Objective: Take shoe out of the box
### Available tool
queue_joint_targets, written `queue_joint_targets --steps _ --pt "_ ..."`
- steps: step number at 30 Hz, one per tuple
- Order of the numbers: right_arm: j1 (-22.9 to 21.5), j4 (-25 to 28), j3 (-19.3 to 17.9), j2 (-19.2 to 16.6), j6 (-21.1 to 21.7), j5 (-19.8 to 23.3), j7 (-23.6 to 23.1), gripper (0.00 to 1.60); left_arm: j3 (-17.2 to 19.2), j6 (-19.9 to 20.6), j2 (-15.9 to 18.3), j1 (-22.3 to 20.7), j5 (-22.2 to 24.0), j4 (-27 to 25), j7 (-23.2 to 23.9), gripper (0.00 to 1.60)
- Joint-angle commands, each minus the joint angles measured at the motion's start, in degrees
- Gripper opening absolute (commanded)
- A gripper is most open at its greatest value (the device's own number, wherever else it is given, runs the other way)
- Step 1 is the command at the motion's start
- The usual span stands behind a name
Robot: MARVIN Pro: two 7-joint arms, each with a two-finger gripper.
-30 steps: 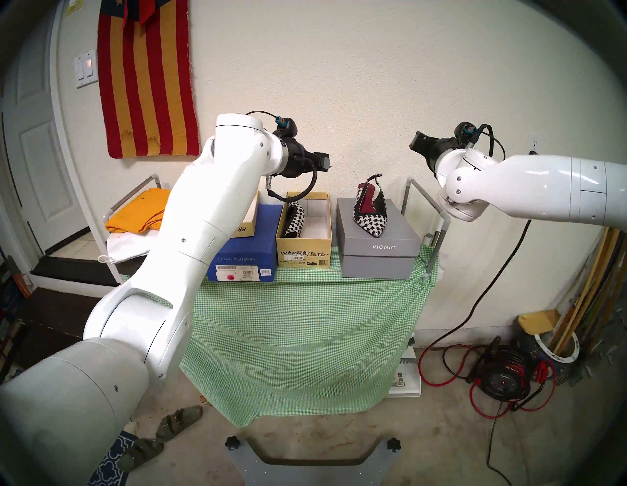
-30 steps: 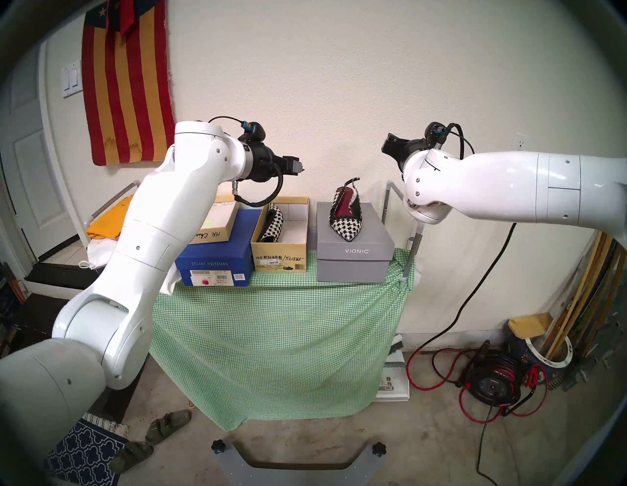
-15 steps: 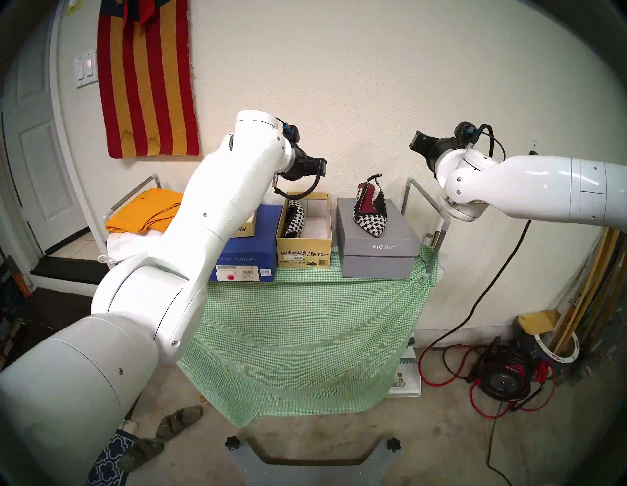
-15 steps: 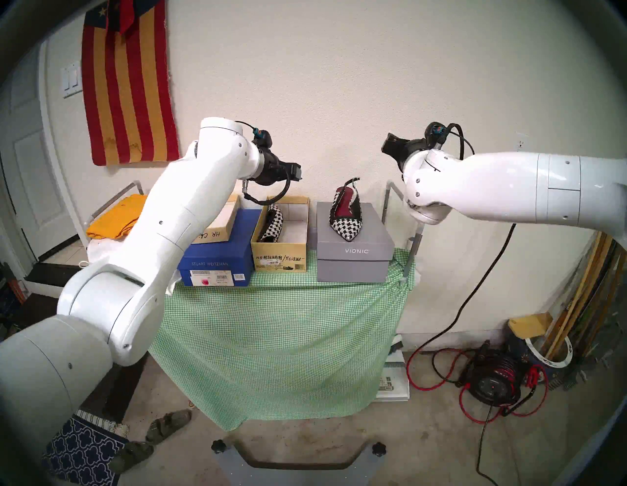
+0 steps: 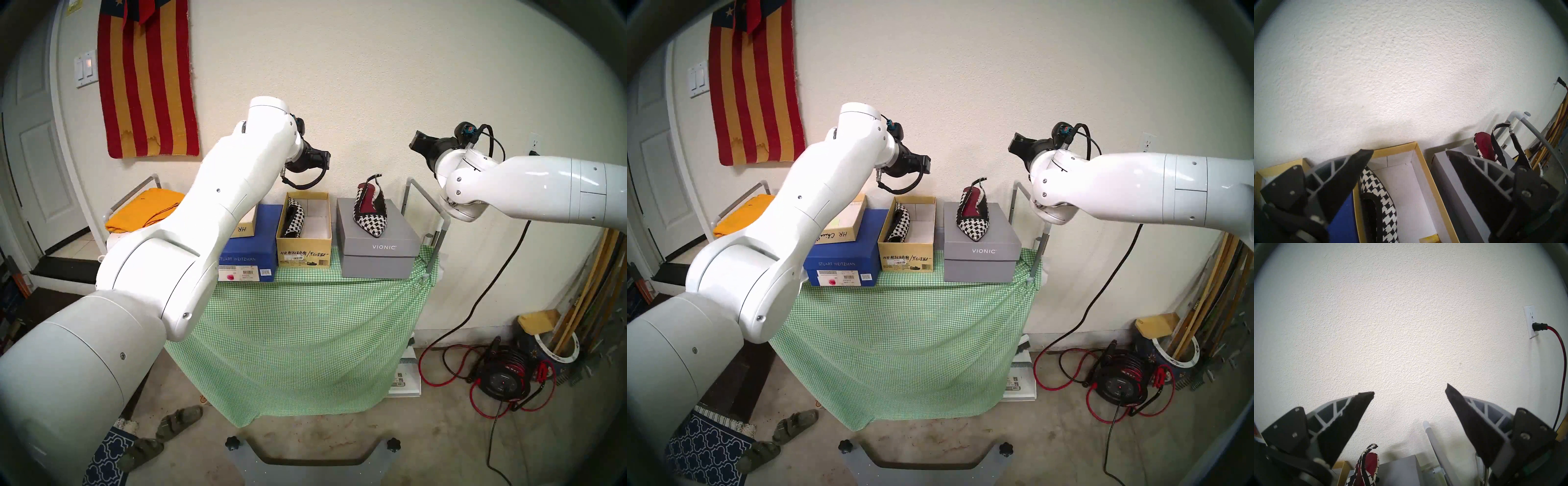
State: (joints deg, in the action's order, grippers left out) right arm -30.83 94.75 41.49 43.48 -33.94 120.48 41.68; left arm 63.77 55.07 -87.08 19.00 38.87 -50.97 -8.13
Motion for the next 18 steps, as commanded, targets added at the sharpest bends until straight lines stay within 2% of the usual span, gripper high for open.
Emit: queue_joint_targets --steps 1,9,18 --pt "0.07 -0.19 -0.17 0.11 0.09 0.16 -0.14 1.60 -0.54 -0.07 -0.01 -0.19 1.86 -1.71 -2.01 1.60" --pt "0.18 -0.19 -0.30 0.05 0.07 0.02 -0.11 1.60 -1.07 -0.07 0.97 2.42 3.75 -3.71 -4.48 1.60" --pt "0.30 -0.24 -0.46 0.02 0.09 -0.02 -0.12 1.60 -1.24 -0.07 2.28 4.71 6.37 -9.31 -7.08 1.60"
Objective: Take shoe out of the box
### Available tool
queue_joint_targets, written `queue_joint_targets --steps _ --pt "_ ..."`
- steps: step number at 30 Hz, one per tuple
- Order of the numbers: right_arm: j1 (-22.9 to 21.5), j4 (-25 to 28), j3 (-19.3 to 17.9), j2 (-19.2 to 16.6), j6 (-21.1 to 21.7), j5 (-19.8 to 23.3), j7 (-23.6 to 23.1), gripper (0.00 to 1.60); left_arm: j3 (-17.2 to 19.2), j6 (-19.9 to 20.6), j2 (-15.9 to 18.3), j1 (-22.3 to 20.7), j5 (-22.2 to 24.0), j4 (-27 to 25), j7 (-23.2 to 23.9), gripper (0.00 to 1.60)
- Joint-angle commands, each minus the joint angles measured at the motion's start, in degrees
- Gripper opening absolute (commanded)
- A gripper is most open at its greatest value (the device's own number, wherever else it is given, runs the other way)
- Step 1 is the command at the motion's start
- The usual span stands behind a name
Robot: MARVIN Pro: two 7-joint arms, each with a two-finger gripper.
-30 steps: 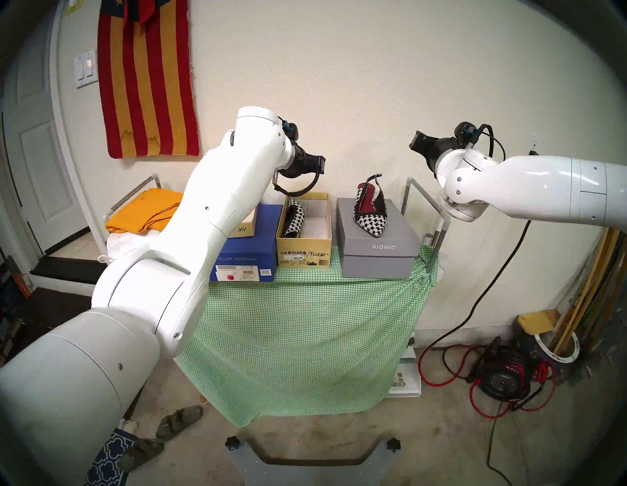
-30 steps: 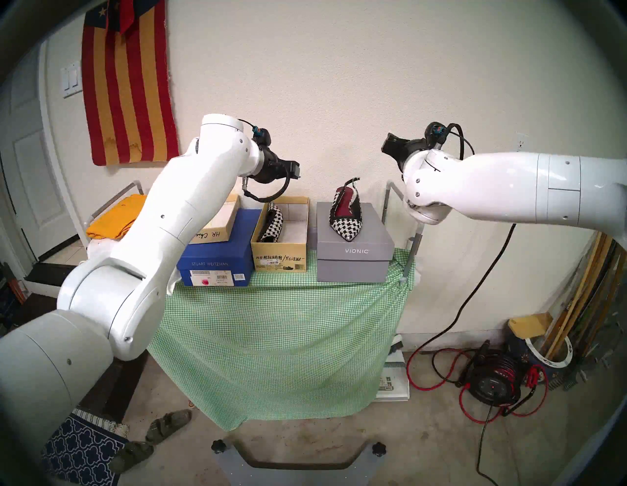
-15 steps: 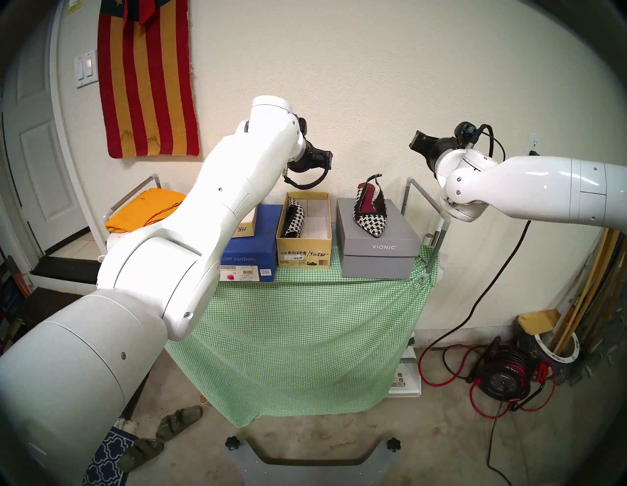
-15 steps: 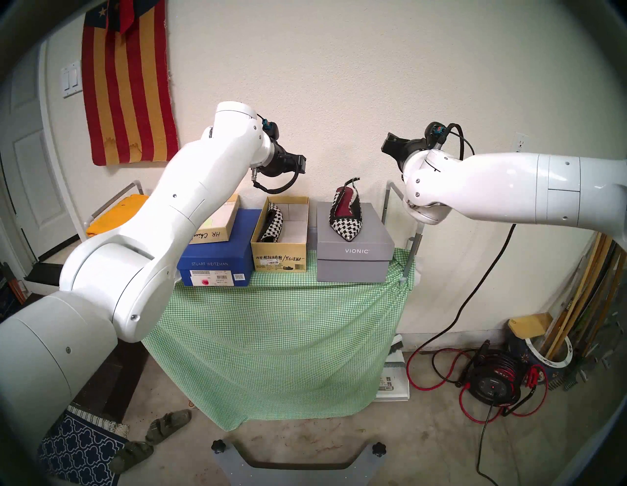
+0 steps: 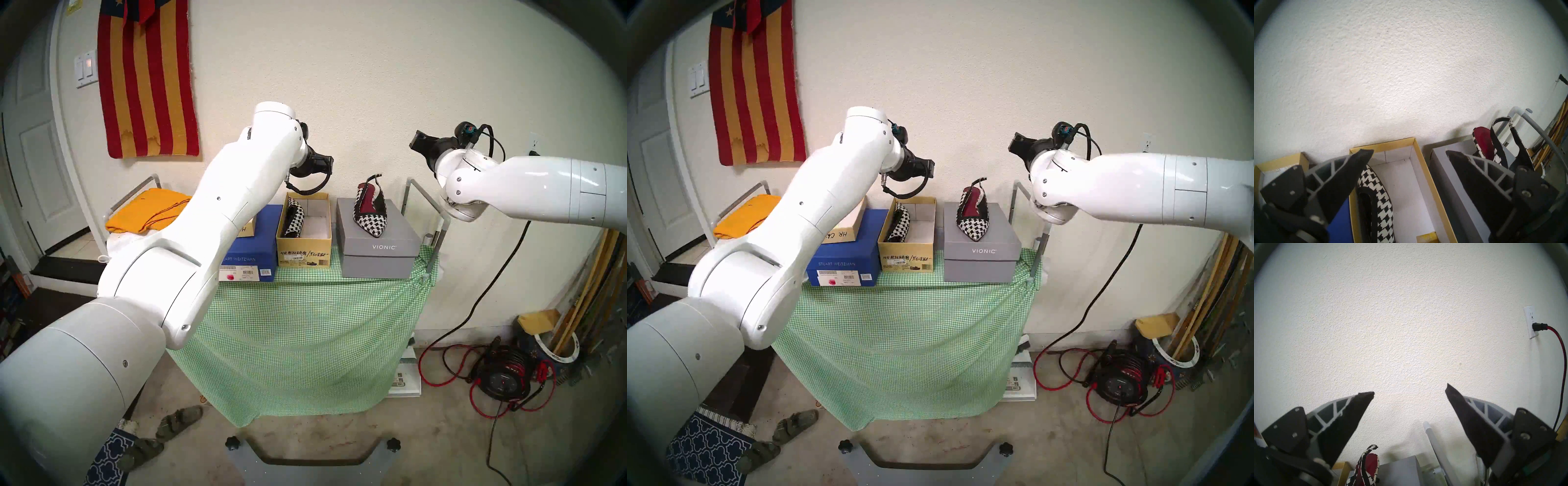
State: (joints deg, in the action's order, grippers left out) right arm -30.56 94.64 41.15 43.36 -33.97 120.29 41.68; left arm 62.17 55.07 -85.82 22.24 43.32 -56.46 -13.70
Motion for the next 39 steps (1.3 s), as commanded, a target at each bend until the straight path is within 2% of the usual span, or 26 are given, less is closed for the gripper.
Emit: queue_joint_targets --steps 1,14,26,39 --pt "0.05 -0.14 -0.14 0.13 0.12 0.16 -0.12 1.60 0.36 -0.07 1.24 1.87 2.33 -4.62 -1.95 1.60" --pt "0.23 -0.21 -0.38 0.08 0.16 0.14 -0.14 1.60 0.53 -0.07 3.49 6.00 6.96 -12.92 -7.03 1.60" --pt "0.39 -0.24 -0.58 0.03 0.14 0.08 -0.11 1.60 0.43 -0.07 6.20 9.93 10.15 -22.68 -14.59 1.60" --pt "0.51 -0.25 -0.72 -0.02 0.12 0.00 -0.09 1.60 -0.53 -0.07 8.97 16.34 14.03 -24.19 -21.21 1.60"
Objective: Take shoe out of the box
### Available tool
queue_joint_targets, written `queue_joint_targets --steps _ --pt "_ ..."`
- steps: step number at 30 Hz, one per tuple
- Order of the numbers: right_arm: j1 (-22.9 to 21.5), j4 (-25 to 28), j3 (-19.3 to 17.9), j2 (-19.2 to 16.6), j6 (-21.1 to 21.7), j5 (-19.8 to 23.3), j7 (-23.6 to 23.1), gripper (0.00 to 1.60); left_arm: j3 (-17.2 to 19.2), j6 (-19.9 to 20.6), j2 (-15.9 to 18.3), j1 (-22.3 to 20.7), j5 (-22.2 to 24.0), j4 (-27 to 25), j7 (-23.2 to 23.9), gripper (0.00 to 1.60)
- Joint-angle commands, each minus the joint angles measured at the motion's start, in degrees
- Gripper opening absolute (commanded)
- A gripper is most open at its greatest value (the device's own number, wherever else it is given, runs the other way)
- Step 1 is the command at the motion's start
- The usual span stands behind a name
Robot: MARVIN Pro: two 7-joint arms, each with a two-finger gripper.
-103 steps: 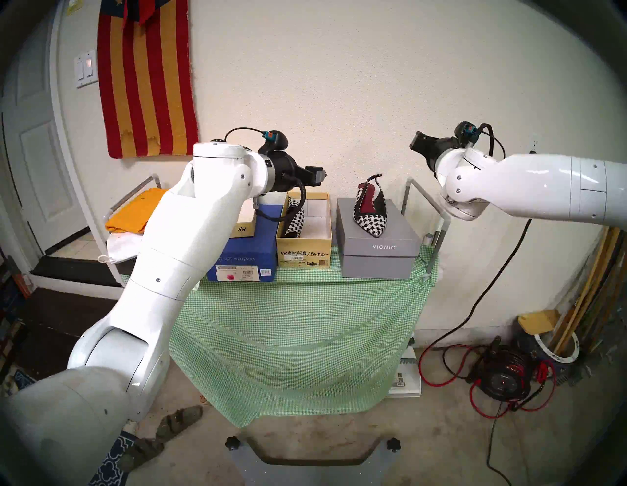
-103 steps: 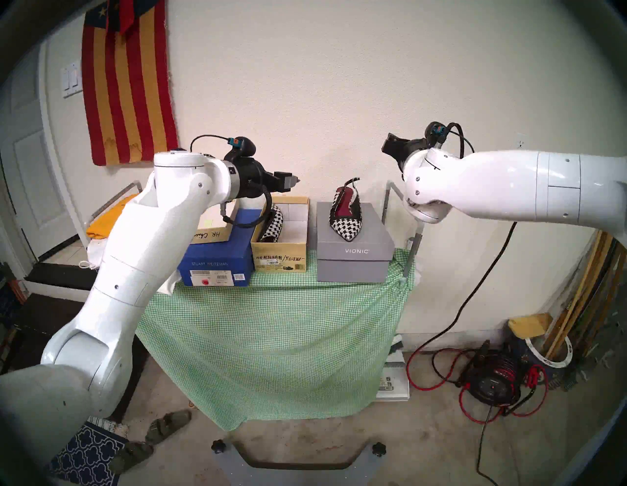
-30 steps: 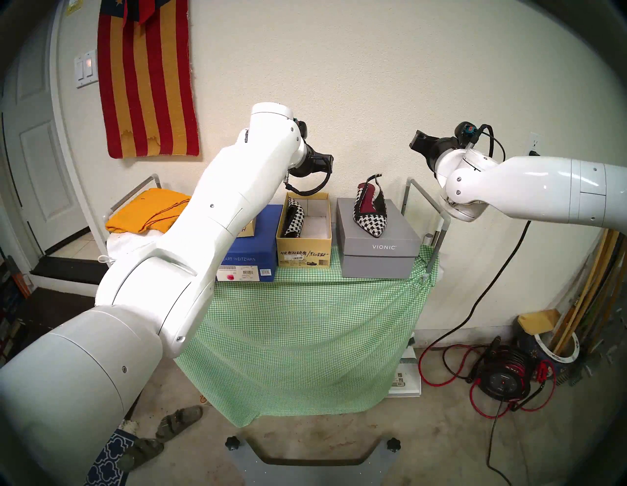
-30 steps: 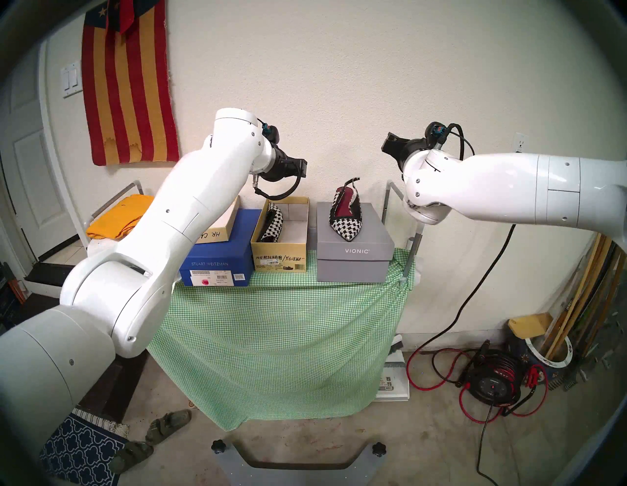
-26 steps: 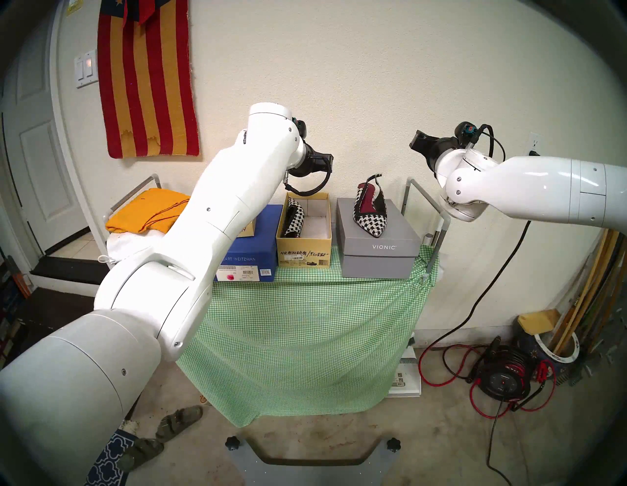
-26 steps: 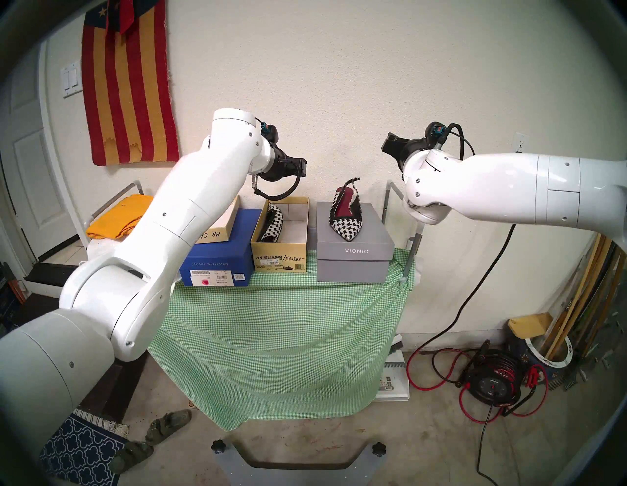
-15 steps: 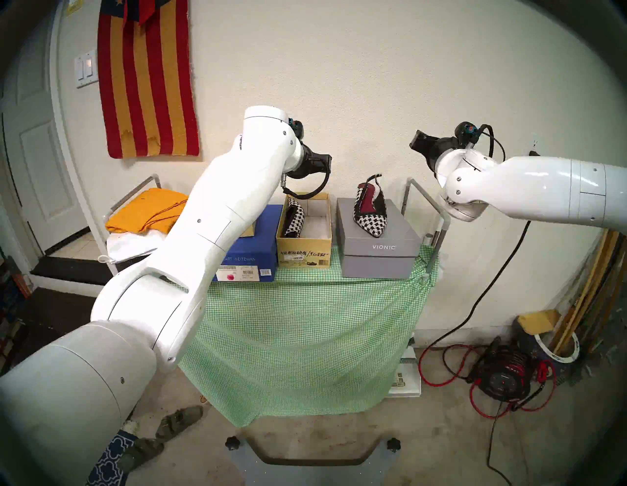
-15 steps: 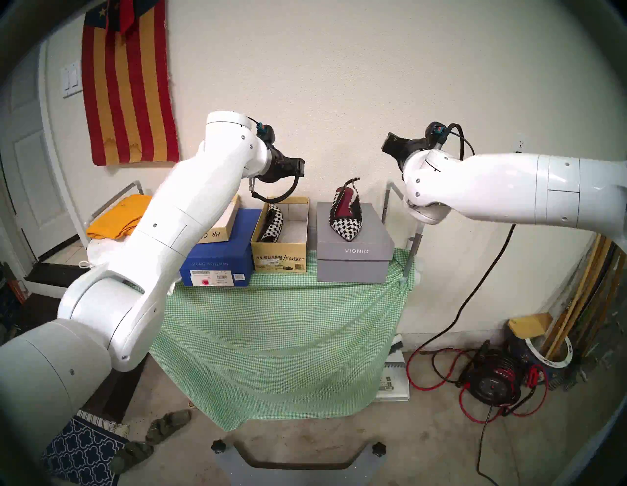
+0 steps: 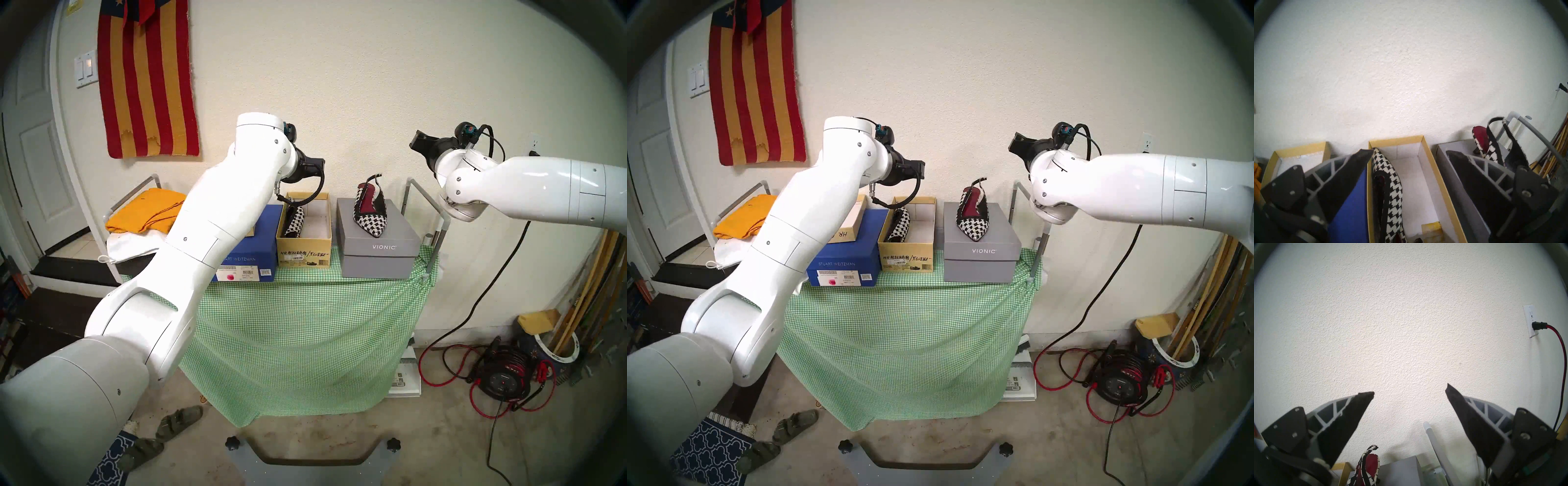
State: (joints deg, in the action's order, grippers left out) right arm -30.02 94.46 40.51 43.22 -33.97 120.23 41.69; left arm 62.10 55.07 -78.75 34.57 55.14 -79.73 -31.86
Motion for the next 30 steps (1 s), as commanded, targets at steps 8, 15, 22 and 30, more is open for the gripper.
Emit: queue_joint_targets --steps 8,15,22,30 --pt "0.05 -0.09 -0.17 0.10 0.13 0.03 -0.09 1.60 -0.71 -0.07 2.88 5.45 6.18 -3.40 -6.54 1.60" --pt "0.12 -0.11 -0.27 0.08 0.13 0.00 -0.09 1.60 -0.08 -0.07 4.65 4.61 10.90 -4.82 -7.41 1.60" --pt "0.19 -0.13 -0.35 0.06 0.14 -0.02 -0.09 1.60 0.76 -0.07 6.33 3.70 15.66 -2.37 -8.43 1.60" --pt "0.27 -0.16 -0.46 0.04 0.16 -0.04 -0.09 1.60 -1.32 -0.07 5.86 2.32 21.23 0.44 -10.05 1.60"
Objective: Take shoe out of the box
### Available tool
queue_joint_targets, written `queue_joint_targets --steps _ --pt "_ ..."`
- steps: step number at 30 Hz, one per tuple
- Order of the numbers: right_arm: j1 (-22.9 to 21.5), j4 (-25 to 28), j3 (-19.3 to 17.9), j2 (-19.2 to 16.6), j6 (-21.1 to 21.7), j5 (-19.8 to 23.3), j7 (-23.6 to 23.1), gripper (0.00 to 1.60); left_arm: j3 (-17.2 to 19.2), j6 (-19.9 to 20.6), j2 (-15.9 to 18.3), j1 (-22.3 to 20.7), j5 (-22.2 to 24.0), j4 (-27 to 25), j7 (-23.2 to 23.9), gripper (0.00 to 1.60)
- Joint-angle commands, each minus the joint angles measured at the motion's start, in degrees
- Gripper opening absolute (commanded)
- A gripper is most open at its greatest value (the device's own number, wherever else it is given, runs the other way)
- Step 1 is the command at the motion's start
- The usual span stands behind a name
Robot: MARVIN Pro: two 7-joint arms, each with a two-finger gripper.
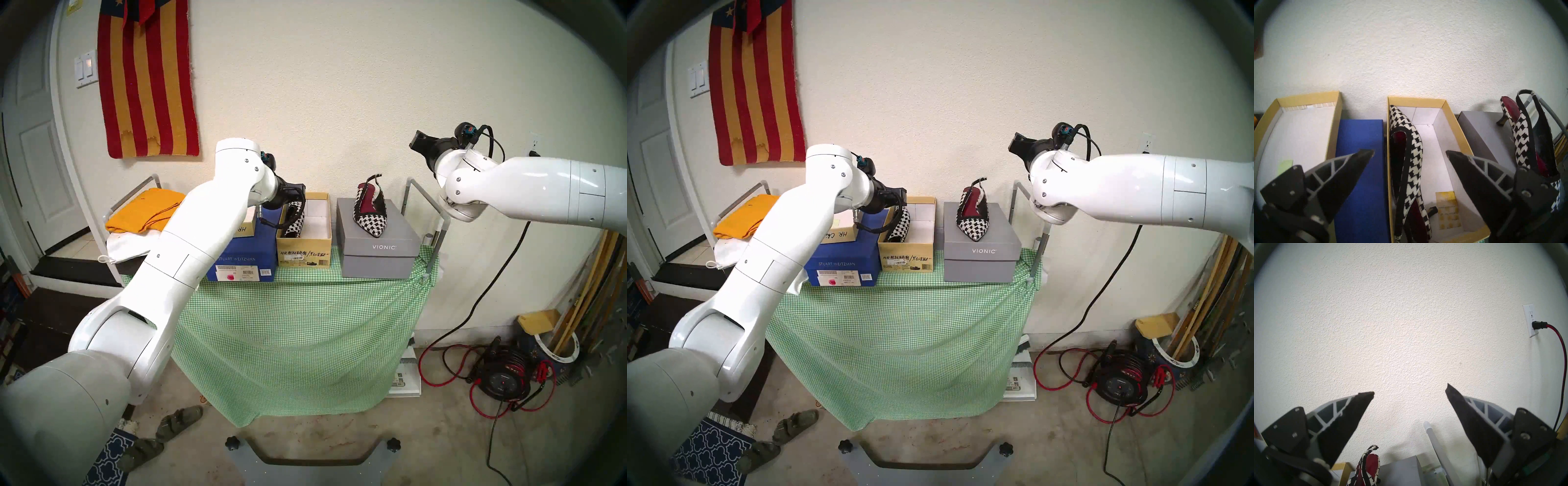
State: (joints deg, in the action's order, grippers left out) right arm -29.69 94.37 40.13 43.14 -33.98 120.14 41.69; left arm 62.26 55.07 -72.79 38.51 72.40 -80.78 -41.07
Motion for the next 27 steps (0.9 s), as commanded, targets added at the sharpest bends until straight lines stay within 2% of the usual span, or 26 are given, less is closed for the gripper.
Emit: queue_joint_targets --steps 1,15,27 --pt "-0.05 -0.08 -0.09 0.12 0.17 0.05 -0.10 1.60 -1.96 -0.07 -0.21 -1.88 4.49 1.69 -1.17 1.60" --pt "0.08 -0.13 -0.26 0.09 0.21 0.00 -0.10 1.60 -7.50 -0.07 -1.11 -6.10 13.32 5.42 -5.41 1.60" --pt "0.20 -0.18 -0.42 0.06 0.31 -0.05 -0.11 1.60 -12.67 -0.07 -2.35 -10.50 22.47 14.00 -9.59 1.60"
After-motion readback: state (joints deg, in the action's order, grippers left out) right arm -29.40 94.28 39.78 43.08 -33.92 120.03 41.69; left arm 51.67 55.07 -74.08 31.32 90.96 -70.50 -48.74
